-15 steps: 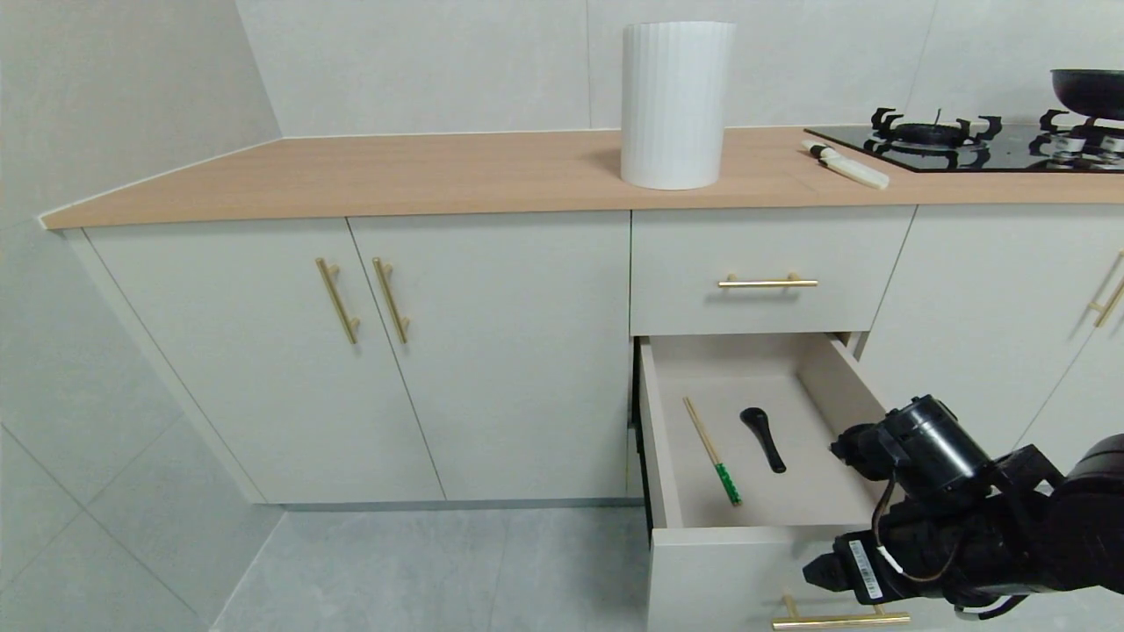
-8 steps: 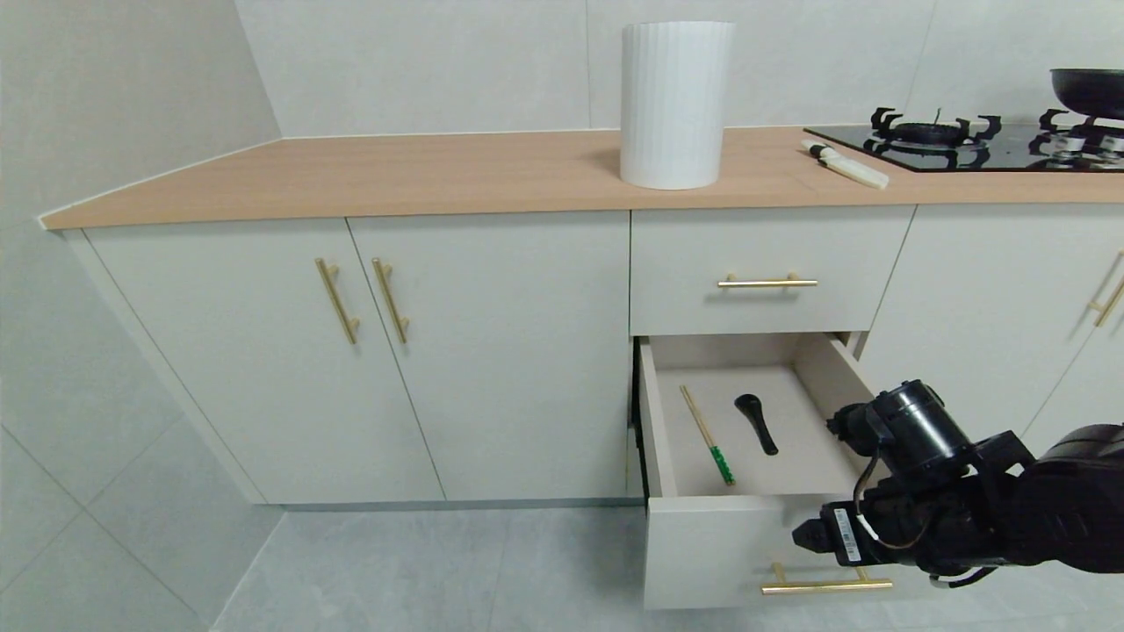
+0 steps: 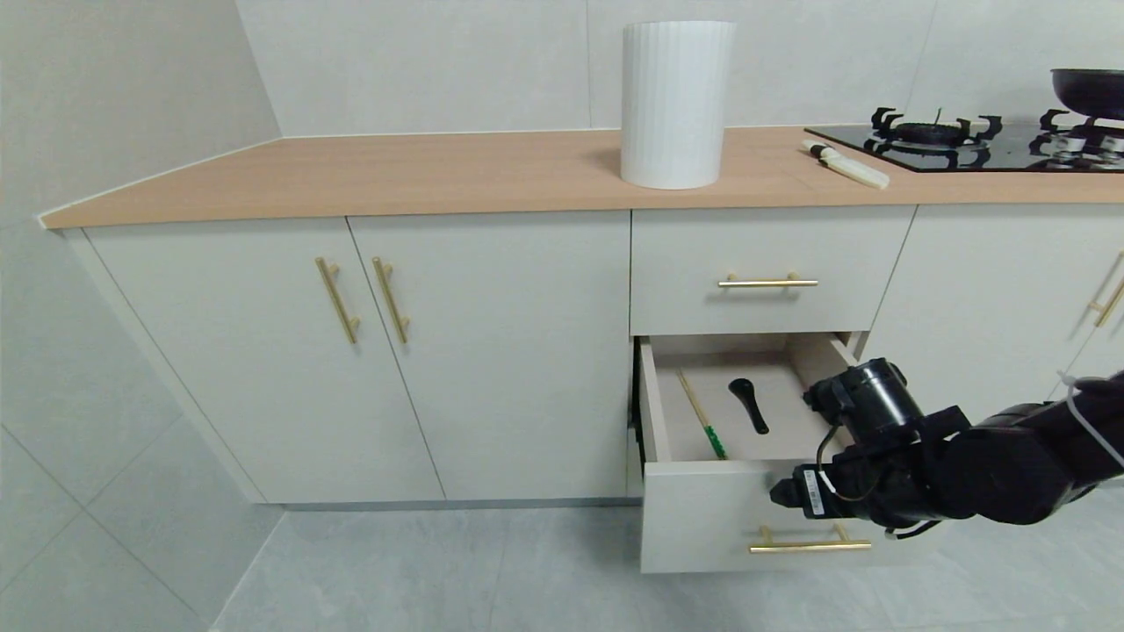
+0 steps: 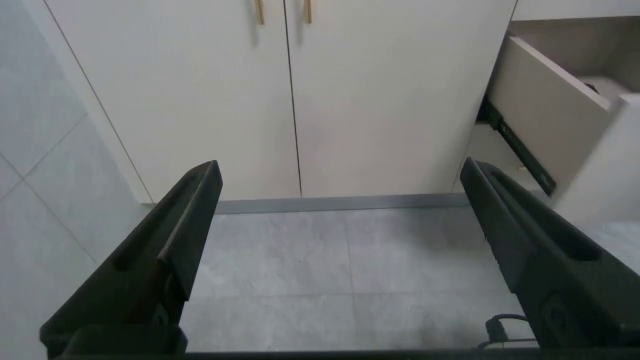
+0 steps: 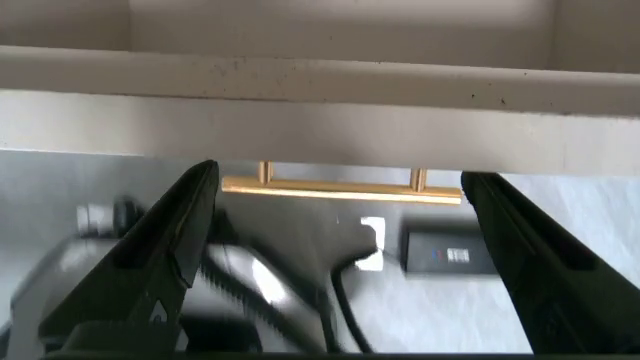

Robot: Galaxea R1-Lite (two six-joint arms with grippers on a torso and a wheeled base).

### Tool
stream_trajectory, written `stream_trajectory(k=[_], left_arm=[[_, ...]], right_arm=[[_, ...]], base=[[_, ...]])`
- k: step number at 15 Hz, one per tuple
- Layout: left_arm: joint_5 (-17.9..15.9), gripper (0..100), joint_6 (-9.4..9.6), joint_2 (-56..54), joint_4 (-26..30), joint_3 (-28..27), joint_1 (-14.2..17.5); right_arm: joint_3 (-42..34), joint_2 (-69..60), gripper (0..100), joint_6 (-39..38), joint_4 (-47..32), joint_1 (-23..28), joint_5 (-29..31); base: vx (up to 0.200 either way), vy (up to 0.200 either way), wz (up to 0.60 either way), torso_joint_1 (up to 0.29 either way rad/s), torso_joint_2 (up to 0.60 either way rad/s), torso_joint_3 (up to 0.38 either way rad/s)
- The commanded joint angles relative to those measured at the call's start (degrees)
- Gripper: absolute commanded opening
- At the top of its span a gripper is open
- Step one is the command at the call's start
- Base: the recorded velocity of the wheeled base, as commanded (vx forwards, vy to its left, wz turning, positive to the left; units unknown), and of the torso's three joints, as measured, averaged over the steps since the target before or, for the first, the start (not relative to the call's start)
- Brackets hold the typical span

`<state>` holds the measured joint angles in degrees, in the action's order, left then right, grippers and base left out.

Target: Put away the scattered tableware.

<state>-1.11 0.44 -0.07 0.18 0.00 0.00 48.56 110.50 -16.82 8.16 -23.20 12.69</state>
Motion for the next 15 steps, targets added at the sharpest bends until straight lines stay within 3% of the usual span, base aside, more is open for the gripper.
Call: stream_trajectory(k=[1, 15], left_arm=[[0.0, 100, 0.0, 0.1, 0.0, 0.0, 0.0], [0.0, 100, 0.0, 0.1, 0.0, 0.0, 0.0]], right_arm=[[2.8, 3.1, 100, 0.8, -0.2, 1.1, 0.0], [24.5, 14.2, 100, 7.0, -0.2, 4.9, -0.1]], base=[[0.0, 0.0, 0.0, 0.0, 0.0, 0.0], [0.0, 0.0, 0.0, 0.0, 0.0, 0.0]])
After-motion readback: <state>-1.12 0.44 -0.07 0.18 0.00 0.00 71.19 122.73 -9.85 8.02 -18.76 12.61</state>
